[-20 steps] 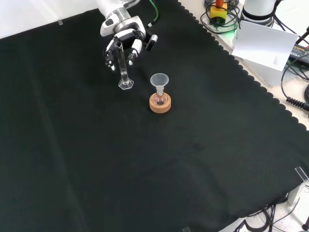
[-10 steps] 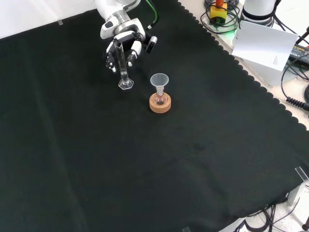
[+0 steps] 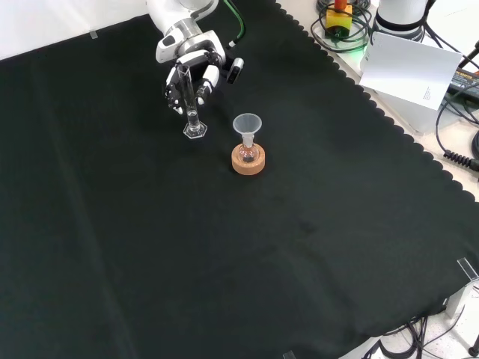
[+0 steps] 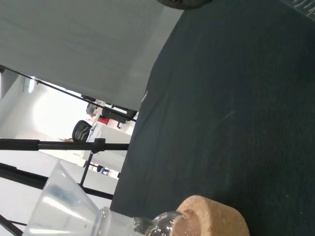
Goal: Pick up the graduated cylinder.
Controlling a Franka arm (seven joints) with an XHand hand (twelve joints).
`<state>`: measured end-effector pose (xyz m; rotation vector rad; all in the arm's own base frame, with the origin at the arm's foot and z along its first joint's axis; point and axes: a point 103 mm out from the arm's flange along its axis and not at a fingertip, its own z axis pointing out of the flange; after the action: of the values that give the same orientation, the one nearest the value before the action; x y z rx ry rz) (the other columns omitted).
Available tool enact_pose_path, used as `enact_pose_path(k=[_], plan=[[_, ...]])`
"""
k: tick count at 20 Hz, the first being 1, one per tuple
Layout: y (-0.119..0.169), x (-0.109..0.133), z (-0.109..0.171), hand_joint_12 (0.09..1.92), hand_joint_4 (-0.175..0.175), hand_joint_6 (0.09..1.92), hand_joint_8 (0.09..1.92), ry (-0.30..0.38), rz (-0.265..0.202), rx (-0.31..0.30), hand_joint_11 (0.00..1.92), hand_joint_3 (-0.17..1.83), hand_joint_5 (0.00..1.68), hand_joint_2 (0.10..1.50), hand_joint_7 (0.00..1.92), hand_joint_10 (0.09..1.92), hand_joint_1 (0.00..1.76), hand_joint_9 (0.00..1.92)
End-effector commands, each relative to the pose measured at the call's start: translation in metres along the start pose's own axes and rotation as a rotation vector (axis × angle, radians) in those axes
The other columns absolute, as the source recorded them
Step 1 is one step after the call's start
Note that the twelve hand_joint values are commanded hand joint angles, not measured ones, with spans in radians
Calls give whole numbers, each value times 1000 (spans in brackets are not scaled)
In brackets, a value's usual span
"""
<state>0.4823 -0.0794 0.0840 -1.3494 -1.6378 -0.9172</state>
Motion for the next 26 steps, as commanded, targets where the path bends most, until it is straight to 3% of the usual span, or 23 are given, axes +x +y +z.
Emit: enact_pose_path(k=[1, 5, 6, 7, 8, 9, 11, 16, 26], plan=[[0, 0, 1, 1156, 44, 732, 535, 5, 0, -10, 669, -175, 742, 1049, 747, 362, 1206, 977], [0, 1, 0, 1124, 84, 641, 531, -11, 6, -31, 735, -175, 897, 1097, 808, 315, 1189, 1045], [1, 2, 0, 1105, 59, 724, 550, -25, 12, -37, 788, -144, 960, 1108, 861, 308, 1161, 1081], [2, 3, 0, 1075, -30, 829, 707, -44, 20, -40, 862, -88, 978, 1110, 921, 302, 1192, 1122], [2, 4, 0, 1044, -97, 908, 841, -56, 26, -41, 934, -47, 978, 1111, 955, 296, 1221, 1160], [3, 5, 1, 1008, -136, 956, 924, -61, 29, -43, 996, -23, 974, 1112, 972, 285, 1239, 1190], [3, 7, 1, 960, -167, 996, 994, -72, 30, -52, 1065, -5, 968, 1114, 983, 263, 1253, 1224], [3, 14, -5, 907, -175, 987, 993, -105, 13, -72, 1097, -2, 980, 1108, 999, 225, 1261, 1266], [7, 50, -32, 871, -175, 897, 894, -381, -53, 16, 1131, -3, 1038, 1081, 1063, 149, 1272, 1345]])
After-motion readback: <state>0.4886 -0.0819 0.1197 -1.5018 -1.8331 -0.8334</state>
